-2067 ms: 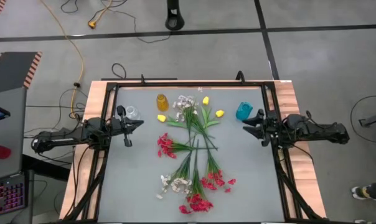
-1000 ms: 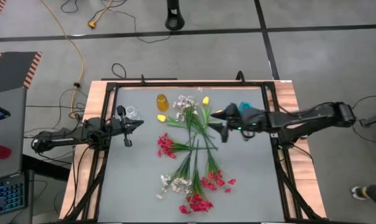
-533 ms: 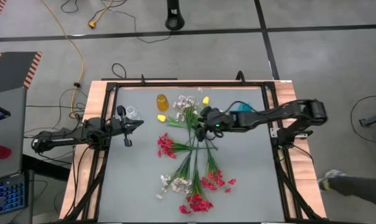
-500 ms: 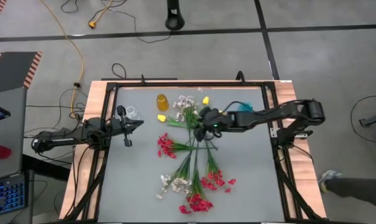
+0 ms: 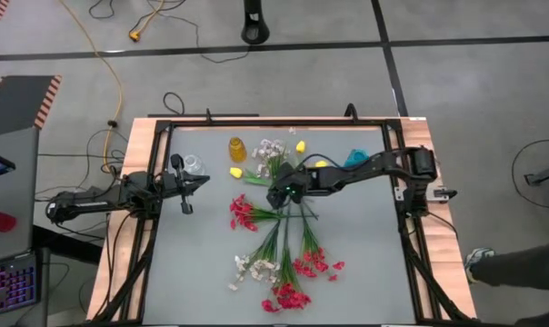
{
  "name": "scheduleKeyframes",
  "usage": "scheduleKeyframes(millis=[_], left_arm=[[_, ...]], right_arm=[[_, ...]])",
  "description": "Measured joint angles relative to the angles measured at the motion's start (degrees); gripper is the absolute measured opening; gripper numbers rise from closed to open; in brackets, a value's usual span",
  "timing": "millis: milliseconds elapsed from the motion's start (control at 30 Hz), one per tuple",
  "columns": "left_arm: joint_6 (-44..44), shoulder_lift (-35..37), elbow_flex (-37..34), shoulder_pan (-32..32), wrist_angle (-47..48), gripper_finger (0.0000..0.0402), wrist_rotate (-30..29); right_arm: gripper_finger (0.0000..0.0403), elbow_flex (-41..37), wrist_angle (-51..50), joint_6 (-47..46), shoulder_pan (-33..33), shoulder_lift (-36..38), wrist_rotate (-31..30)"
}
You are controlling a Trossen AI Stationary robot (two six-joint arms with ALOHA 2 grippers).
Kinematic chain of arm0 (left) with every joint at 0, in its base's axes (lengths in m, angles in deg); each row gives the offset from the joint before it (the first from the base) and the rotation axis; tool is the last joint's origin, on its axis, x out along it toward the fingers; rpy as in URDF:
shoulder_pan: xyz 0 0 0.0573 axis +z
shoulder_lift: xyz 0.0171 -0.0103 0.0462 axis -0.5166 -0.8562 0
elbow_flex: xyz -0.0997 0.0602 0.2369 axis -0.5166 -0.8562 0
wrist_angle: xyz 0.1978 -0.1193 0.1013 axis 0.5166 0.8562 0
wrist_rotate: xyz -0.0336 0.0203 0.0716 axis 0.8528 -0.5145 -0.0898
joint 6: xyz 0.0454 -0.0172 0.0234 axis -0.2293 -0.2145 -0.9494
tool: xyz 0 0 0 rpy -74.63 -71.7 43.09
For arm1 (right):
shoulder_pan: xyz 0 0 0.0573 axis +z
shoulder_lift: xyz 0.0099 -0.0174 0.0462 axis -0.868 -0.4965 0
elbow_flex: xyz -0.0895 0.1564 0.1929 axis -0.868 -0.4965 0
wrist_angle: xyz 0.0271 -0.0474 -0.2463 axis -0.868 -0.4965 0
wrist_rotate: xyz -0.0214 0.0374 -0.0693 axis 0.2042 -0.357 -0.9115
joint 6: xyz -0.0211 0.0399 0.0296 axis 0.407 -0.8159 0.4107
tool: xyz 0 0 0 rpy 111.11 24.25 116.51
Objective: Sort flowers into vase by color
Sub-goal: Put the top left white flowers into the blue vase
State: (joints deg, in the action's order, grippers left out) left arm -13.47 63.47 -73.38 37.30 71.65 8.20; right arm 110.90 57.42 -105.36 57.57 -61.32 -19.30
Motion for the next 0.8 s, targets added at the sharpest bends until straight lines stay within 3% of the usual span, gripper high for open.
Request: scheduleKeyframes(millis=[233,800], left_arm=[[0.0,0.0,0.0,0.0,0.0,0.0002,0.0],[0.0,0.0,0.0,0.0,0.0,0.0002,0.0]], right_arm=[[0.0281,3.6,-3.1,-0.1,-1.1,-3.6,0.0],[0.0281,3.7,-5.3,-1.3,-2.4,-4.1,-0.2]])
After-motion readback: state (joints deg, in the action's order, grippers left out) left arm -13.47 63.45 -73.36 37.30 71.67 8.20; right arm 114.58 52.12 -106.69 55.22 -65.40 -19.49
